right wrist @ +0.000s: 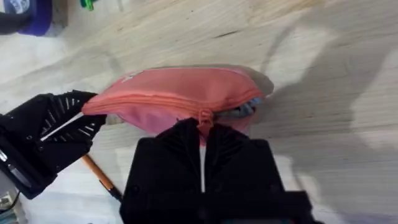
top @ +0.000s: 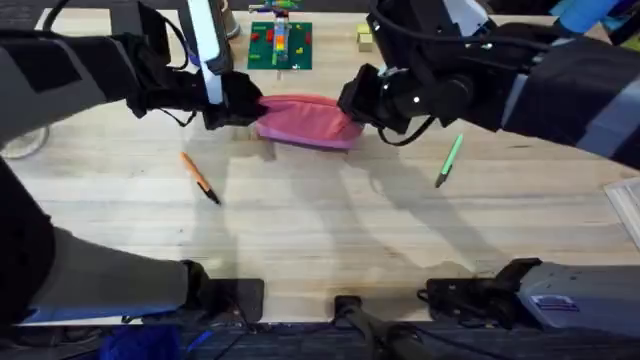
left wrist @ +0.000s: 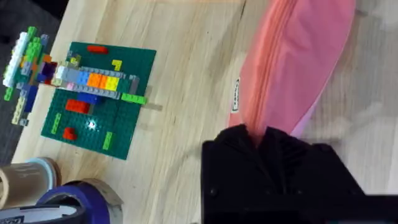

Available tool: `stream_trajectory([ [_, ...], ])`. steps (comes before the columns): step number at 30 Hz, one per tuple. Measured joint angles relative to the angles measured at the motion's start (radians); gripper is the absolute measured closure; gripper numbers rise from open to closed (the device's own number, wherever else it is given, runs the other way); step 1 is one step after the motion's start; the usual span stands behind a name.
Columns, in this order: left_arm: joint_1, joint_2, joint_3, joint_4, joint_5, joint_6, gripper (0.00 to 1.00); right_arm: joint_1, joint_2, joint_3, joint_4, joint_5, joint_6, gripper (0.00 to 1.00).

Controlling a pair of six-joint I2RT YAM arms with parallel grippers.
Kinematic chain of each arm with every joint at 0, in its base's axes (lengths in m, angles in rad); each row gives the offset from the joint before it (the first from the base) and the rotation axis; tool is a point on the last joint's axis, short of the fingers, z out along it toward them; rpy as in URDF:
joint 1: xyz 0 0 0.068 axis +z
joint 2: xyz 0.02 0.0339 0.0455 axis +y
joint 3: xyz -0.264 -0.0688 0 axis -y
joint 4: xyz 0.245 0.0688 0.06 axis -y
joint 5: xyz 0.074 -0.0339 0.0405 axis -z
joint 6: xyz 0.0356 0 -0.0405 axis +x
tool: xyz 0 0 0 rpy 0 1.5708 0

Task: Unzip the bag, pick up the pens from the table one at a time and place them inside, then zip the bag closed.

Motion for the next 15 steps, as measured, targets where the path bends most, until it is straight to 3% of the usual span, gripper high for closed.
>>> stream_trajectory([
  [15,-0.002,0.0,0.0,-0.005,0.008,0.0,0.958,-0.019,-0.071,0.0,-0.002,-0.019,0.0,0.97],
])
